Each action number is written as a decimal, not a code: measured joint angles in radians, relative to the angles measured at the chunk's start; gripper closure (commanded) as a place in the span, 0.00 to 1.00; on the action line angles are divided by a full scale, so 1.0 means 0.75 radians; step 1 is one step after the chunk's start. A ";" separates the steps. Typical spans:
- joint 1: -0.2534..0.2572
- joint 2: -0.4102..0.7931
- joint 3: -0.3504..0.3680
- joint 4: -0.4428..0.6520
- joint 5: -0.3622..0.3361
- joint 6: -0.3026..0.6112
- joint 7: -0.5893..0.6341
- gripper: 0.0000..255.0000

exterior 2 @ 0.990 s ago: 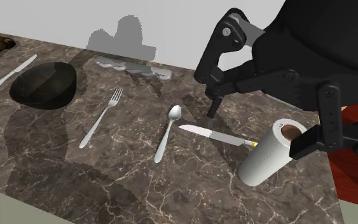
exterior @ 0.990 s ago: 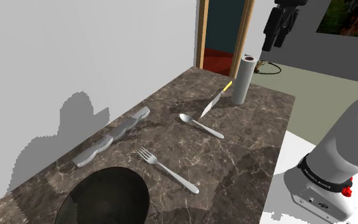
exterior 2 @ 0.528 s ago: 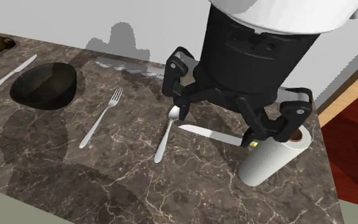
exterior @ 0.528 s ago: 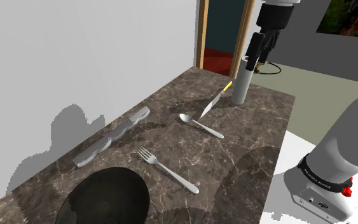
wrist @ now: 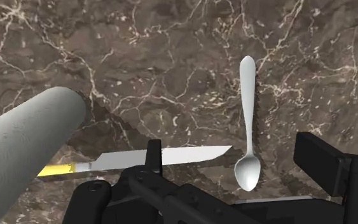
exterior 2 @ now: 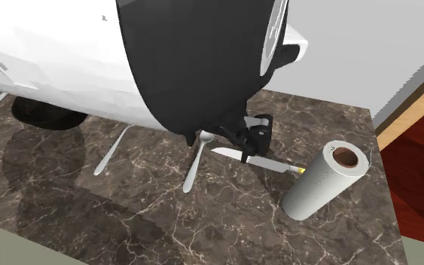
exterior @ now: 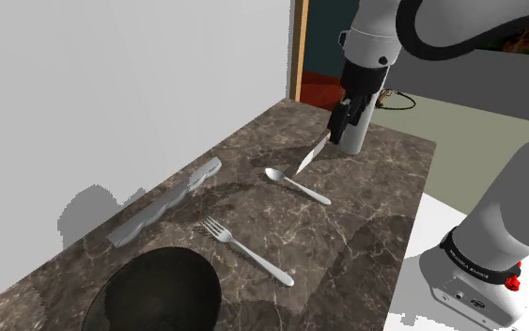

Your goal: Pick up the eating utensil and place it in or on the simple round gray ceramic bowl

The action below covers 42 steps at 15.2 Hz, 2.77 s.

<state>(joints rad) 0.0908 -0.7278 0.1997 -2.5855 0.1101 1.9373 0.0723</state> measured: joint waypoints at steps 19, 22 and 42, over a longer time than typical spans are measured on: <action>-0.078 0.535 0.414 -0.129 -0.210 0.732 0.351 0.00; -0.082 0.543 0.416 -0.131 -0.216 0.742 0.353 0.00; -0.050 0.454 0.376 -0.084 -0.165 0.614 0.295 1.00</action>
<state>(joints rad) 0.0534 -0.3869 0.4817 -2.6485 -0.0139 2.3982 0.2935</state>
